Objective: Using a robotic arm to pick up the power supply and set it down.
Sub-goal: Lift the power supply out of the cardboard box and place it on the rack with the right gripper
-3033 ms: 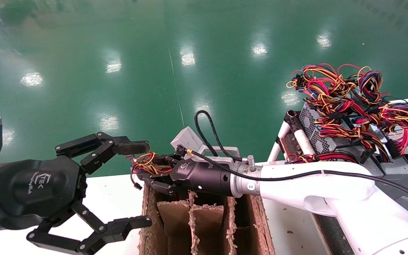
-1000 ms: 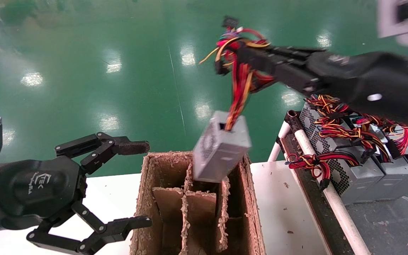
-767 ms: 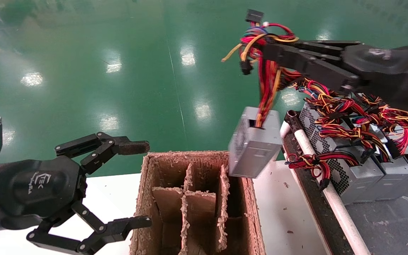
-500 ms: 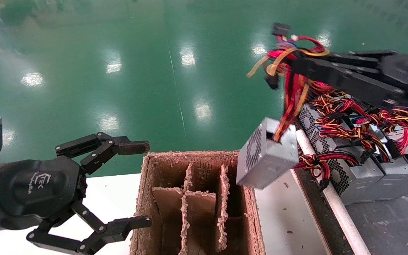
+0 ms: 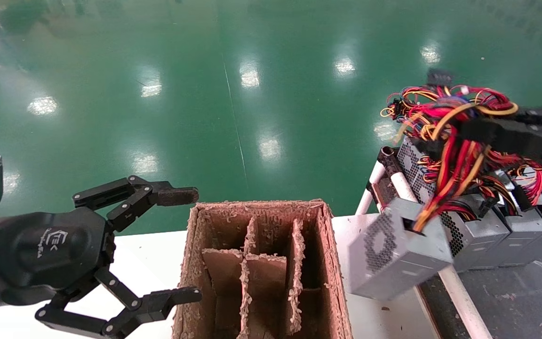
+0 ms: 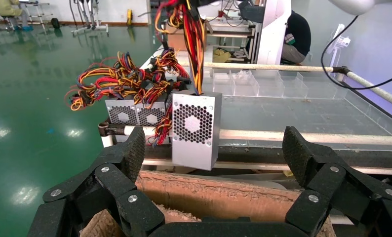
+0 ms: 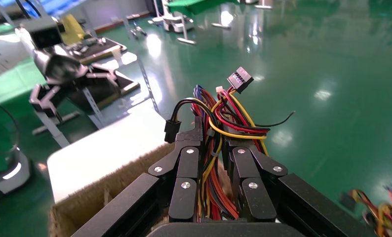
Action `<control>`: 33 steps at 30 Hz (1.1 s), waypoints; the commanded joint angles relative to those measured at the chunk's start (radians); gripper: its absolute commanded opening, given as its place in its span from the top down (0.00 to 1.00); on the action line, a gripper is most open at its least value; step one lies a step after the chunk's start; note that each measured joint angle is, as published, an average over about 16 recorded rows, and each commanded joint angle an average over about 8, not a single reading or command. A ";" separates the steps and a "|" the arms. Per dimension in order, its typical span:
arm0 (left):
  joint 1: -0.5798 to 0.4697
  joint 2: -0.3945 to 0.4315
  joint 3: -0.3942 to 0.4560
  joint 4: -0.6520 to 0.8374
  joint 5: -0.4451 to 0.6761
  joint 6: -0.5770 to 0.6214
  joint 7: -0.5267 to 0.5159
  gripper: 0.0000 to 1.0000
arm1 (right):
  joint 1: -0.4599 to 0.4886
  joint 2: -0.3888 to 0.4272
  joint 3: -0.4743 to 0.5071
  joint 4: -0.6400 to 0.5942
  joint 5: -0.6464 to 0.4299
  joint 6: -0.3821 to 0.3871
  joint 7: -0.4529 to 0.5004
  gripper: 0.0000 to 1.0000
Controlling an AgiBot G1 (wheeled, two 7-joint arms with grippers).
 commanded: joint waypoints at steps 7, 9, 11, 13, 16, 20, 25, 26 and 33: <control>0.000 0.000 0.000 0.000 0.000 0.000 0.000 0.00 | -0.061 0.105 0.033 0.005 0.038 -0.003 -0.035 1.00; 0.000 0.000 0.000 0.000 0.000 0.000 0.000 0.00 | -0.076 0.129 0.040 0.008 0.051 -0.005 -0.042 1.00; 0.000 0.000 0.000 0.000 0.000 0.000 0.000 0.00 | -0.089 0.153 0.046 0.011 0.063 -0.007 -0.047 1.00; 0.000 0.000 0.000 0.000 0.000 0.000 0.000 0.00 | -0.103 0.176 0.051 0.012 0.073 -0.007 -0.053 1.00; 0.000 0.000 0.000 0.000 0.000 0.000 0.000 0.00 | -0.125 0.211 0.056 0.010 0.088 -0.006 -0.059 1.00; 0.000 0.000 0.000 0.000 0.000 0.000 0.000 0.00 | -0.158 0.256 0.060 -0.009 0.116 -0.007 -0.072 1.00; 0.000 0.000 0.000 0.000 0.000 0.000 0.000 0.00 | -0.199 0.309 0.057 -0.048 0.158 -0.019 -0.101 1.00; 0.000 0.000 0.000 0.000 0.000 0.000 0.000 0.00 | -0.208 0.319 0.055 -0.057 0.166 -0.021 -0.108 1.00; 0.000 0.000 0.000 0.000 0.000 0.000 0.000 0.00 | -0.253 0.388 0.018 -0.129 0.221 -0.028 -0.163 1.00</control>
